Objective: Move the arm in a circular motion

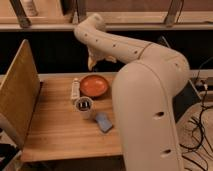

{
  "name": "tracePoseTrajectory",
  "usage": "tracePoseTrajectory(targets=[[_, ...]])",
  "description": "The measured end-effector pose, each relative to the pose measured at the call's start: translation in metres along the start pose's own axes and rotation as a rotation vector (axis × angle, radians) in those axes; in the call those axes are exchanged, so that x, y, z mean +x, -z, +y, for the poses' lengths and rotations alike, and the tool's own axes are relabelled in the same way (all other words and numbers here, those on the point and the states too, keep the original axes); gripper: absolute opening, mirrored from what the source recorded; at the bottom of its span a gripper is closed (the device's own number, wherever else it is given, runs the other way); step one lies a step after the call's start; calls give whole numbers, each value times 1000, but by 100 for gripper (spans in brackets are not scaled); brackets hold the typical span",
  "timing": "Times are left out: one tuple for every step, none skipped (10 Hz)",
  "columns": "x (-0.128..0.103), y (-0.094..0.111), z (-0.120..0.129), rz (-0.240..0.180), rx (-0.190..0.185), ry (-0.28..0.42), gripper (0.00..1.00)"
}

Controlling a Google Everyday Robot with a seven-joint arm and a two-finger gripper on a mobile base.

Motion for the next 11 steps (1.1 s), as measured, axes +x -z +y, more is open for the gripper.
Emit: tracePoseTrajectory(targets=[[2, 7, 35, 0, -28, 85, 80], [11, 16, 65, -6, -57, 164, 80], [23, 26, 86, -17, -83, 234, 80], [39, 34, 98, -26, -103, 283, 80], [66, 43, 103, -37, -128, 326, 80], [96, 47, 94, -40, -145, 323, 80], [120, 47, 74, -36, -153, 278, 80], [142, 44, 41, -33, -148, 198, 80], [164, 40, -5, -34, -128, 80, 80], [174, 36, -35, -35, -109, 6, 80], [182, 30, -79, -36, -74, -97, 80]])
